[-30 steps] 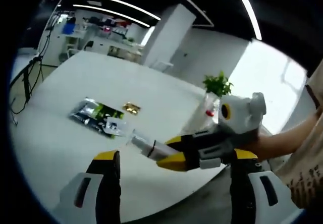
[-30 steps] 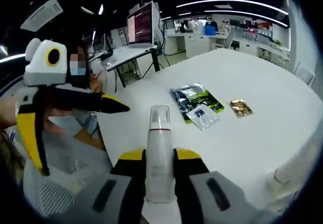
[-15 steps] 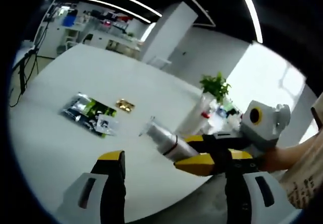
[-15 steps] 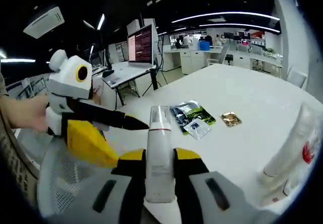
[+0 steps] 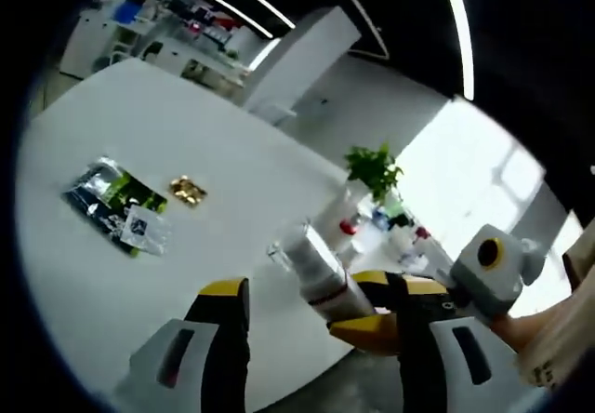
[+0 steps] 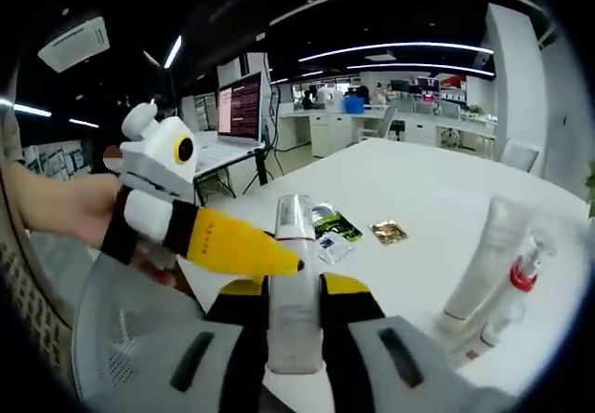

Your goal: Arrange the skincare products in the storage area until every visible bottle or jar stands upright without overlapping.

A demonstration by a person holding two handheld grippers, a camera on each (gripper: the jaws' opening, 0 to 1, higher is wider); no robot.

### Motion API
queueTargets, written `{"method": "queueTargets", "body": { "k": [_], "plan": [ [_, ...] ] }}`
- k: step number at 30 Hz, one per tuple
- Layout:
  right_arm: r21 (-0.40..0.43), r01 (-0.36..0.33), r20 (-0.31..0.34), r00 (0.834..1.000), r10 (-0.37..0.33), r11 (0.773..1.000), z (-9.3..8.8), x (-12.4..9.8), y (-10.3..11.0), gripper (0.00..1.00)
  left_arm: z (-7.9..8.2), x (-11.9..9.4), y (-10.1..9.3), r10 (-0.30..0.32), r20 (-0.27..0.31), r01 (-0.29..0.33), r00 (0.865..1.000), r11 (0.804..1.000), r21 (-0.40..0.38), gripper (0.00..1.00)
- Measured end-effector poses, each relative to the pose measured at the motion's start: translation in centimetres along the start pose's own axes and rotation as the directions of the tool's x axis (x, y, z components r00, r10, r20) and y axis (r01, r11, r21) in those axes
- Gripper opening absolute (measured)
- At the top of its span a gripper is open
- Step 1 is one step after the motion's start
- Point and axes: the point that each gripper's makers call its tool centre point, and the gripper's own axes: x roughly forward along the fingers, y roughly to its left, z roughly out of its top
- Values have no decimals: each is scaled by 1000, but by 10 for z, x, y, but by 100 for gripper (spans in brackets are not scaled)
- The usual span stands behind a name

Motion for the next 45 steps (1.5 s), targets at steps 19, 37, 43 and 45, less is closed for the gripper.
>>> {"method": "queueTargets", "body": {
  "k": [19,37,43,45],
  "plan": [
    [-42,116,18,993,-115,992,7,-28,-28,21,8,37,-41,-154,22,156,988,983,-98,20],
    [194,-468,293,866,405,862,73,-72,25,27,45,-22,-124,-631,-28,632,775,774,33,17],
    [163,-485,331,847,416,859,89,-81,28,23,54,-26,-139,-695,-28,695,719,716,73,17],
    [149,-448,332,862,383,881,90,-79,24,22,58,-22,-140,-689,-23,689,724,721,81,17]
  ]
}}
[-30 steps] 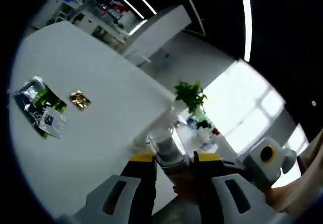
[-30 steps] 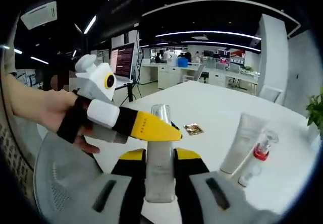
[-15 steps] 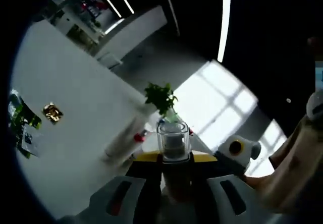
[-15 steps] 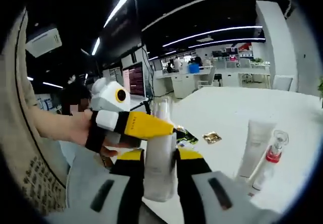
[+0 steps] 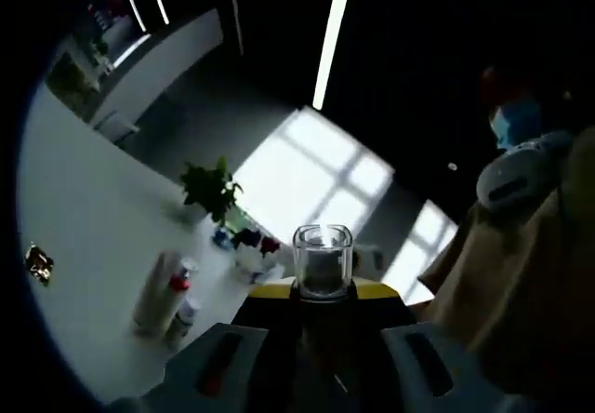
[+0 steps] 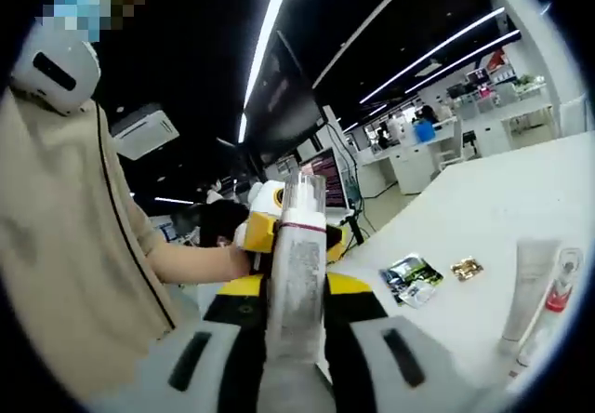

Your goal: Arrange the skincare products in the storage area until every visible bottle or jar stands upright without overlapping.

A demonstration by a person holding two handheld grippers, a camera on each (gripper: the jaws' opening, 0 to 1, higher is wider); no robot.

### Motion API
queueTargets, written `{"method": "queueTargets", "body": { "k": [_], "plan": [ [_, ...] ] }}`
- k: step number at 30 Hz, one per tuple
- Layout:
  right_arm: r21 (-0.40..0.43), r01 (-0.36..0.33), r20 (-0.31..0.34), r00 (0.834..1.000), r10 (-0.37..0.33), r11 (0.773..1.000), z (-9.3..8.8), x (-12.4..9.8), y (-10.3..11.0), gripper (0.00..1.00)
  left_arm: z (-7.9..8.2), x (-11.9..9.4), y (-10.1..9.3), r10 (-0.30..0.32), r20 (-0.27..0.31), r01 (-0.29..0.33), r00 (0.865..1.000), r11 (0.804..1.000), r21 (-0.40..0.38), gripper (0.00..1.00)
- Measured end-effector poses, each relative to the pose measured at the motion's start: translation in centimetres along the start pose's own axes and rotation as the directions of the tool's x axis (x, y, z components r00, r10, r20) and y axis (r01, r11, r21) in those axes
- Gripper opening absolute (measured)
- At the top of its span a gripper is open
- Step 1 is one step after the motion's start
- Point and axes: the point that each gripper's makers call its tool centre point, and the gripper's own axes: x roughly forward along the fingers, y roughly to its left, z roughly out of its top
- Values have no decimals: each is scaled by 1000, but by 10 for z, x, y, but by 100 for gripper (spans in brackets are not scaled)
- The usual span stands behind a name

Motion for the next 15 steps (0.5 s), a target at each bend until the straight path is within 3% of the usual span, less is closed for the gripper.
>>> {"method": "queueTargets", "body": {
  "k": [4,8,10,14,15],
  "plan": [
    [-64,116,5,993,-116,991,1,-3,-16,22,3,6,15,80,18,-80,997,997,-11,18],
    [-124,256,-6,966,-259,959,2,-8,-37,21,5,10,34,227,38,-227,973,974,-14,20],
    [-93,322,5,946,-323,942,2,-11,-47,21,4,11,45,330,41,-327,943,943,-68,20],
    [-108,440,9,897,-442,891,-2,-18,-66,21,3,14,59,485,65,-482,872,874,-58,20],
    [-121,464,5,884,-467,878,-3,-19,-69,21,2,14,63,526,78,-521,847,850,-79,20]
  ]
}}
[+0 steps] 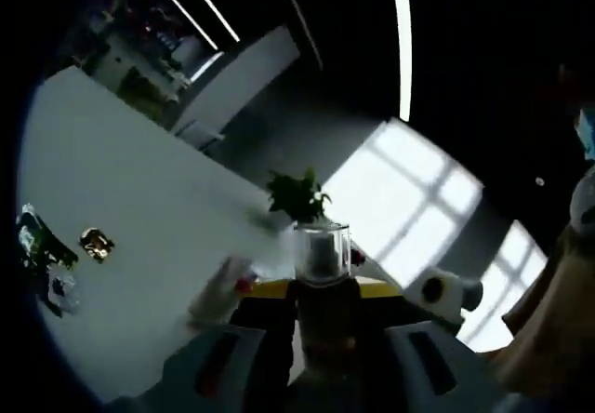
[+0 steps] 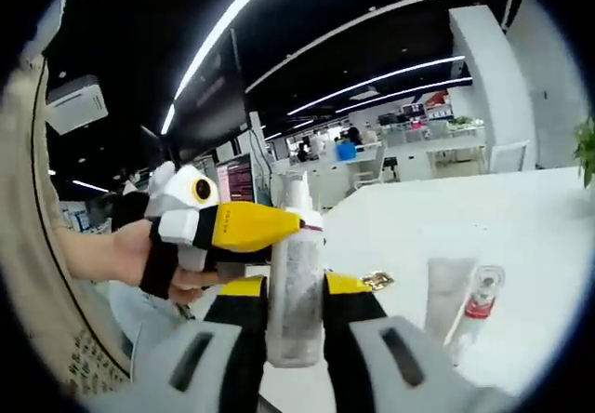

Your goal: Arrange the skincare products in the storage area until every visible bottle or jar stands upright without overlapping.

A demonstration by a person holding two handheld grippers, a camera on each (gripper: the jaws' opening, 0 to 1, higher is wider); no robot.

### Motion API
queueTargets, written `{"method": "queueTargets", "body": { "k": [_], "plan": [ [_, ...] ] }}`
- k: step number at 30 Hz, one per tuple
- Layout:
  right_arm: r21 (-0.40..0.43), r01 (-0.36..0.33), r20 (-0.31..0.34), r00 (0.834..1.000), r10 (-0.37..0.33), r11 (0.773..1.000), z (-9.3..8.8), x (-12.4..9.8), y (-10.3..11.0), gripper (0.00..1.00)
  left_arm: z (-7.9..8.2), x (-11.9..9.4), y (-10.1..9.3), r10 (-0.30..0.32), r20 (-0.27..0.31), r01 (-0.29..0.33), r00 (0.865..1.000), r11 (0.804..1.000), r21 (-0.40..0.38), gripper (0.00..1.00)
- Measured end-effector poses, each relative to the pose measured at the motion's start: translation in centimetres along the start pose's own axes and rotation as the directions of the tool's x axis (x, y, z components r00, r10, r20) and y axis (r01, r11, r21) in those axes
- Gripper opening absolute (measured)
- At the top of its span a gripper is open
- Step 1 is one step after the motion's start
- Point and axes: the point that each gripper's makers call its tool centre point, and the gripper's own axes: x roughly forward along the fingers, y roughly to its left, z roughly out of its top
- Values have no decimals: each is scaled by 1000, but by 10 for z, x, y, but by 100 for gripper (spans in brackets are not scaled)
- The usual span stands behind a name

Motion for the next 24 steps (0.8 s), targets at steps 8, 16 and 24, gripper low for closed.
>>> {"method": "queueTargets", "body": {
  "k": [8,16,24],
  "plan": [
    [-284,132,-62,986,-156,950,-3,4,-7,22,-6,6,9,146,28,-147,989,988,43,19],
    [-507,132,-121,968,-222,852,-8,6,-7,23,-8,3,17,223,54,-221,973,975,-35,18],
    [-302,7,-85,996,-34,953,-1,-3,9,24,-6,-3,4,42,-24,-40,999,997,69,17]
  ]
}}
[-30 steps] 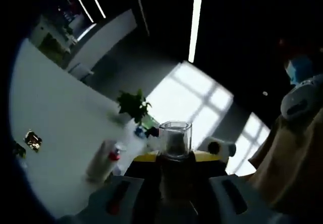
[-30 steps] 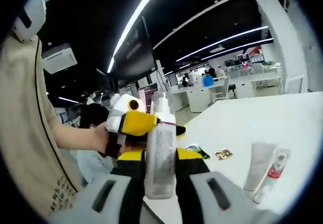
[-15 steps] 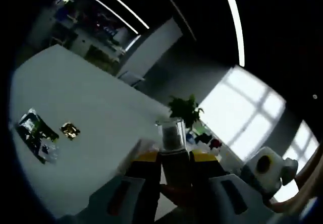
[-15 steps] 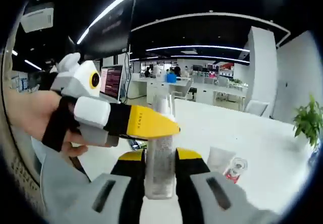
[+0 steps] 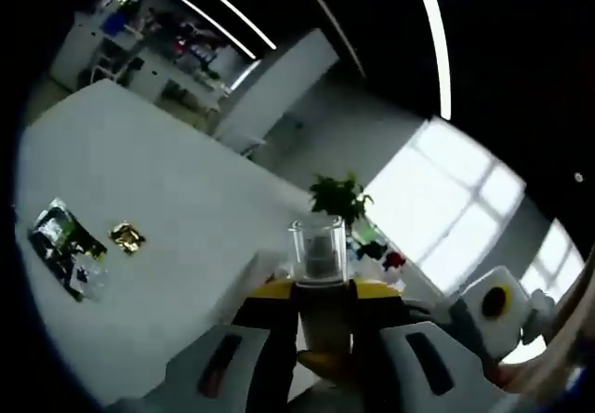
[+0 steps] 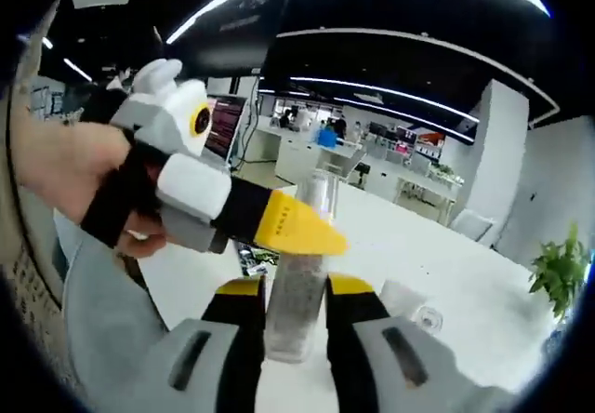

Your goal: Arrange the skincare products in the storage area until every visible bottle or jar stands upright without overlapping.

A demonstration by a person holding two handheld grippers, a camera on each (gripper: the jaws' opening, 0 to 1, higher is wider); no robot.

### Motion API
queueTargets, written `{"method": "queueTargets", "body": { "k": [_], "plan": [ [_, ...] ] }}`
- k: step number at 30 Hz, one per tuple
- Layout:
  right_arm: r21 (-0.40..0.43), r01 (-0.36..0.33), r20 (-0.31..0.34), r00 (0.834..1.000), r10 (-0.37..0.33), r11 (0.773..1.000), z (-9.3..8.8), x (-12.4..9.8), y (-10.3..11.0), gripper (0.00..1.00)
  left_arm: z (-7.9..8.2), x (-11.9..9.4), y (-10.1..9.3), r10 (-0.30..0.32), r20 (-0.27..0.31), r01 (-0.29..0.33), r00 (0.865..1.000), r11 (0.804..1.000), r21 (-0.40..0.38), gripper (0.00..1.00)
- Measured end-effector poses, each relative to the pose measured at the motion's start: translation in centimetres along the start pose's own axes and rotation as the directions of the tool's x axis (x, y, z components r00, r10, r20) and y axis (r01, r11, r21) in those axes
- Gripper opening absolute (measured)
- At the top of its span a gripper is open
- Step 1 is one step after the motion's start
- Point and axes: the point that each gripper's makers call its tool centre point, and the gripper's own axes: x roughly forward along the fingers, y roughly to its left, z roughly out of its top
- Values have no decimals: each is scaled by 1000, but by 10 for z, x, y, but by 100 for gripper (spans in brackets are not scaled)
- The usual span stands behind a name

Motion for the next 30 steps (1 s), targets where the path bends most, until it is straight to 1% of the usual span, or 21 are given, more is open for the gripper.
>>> {"method": "queueTargets", "body": {
  "k": [1,3,6,8,10,11,12,13,14,15,16,18,19,20,21,22,24,25,26,28,30],
  "plan": [
    [72,-34,24,999,33,997,3,-2,3,24,1,-3,-3,-29,-7,29,1000,1000,2,17],
    [153,-101,81,993,89,983,13,-7,6,23,5,-10,-12,-92,-16,93,996,994,60,17],
    [203,-205,129,975,182,957,22,-14,14,23,7,-19,-26,-189,-51,193,981,977,91,17],
    [240,-282,164,955,247,929,29,-17,22,24,10,-25,-39,-270,-68,277,960,954,112,17],
    [276,-334,206,936,284,901,36,-21,24,23,12,-28,-40,-286,-84,296,954,945,141,17],
    [282,-372,219,922,318,884,39,-23,29,23,12,-33,-47,-329,-106,342,938,926,159,17],
    [268,-398,244,909,337,877,46,-27,30,22,16,-36,-53,-357,-101,369,929,915,161,17],
    [252,-421,253,898,360,871,50,-29,33,22,17,-39,-58,-385,-104,398,917,902,165,16],
    [239,-460,261,879,400,855,54,-33,39,22,18,-43,-65,-423,-120,439,898,882,173,16],
    [236,-482,262,868,422,844,57,-35,43,22,18,-46,-69,-441,-132,459,888,870,182,16],
    [242,-512,263,852,452,824,59,-38,46,21,18,-48,-70,-450,-139,469,882,863,189,17],
    [254,-558,285,824,490,790,63,-42,52,20,18,-54,-76,-485,-154,507,861,840,194,17],
    [259,-570,289,816,500,780,64,-43,53,20,18,-56,-78,-497,-157,520,854,834,187,17],
    [287,-595,304,800,518,751,66,-46,56,19,17,-59,-81,-514,-166,539,841,823,181,17],
    [290,-613,322,786,528,735,68,-48,58,19,18,-60,-84,-527,-164,551,834,817,174,17],
    [279,-635,340,767,544,720,71,-50,61,19,16,-63,-90,-548,-170,572,819,806,152,17],
    [268,-642,326,762,559,718,70,-52,66,20,13,-64,-97,-555,-184,583,811,793,176,17],
    [253,-656,328,750,575,711,71,-54,71,20,11,-65,-99,-564,-193,594,803,786,173,17],
    [256,-661,329,746,580,705,71,-54,73,20,11,-66,-101,-570,-195,601,798,781,173,17],
    [286,-650,337,756,561,704,72,-52,72,19,13,-66,-101,-570,-186,598,801,780,185,17],
    [298,-651,346,755,557,698,74,-52,72,19,14,-67,-100,-576,-182,603,797,778,177,17]
  ]
}}
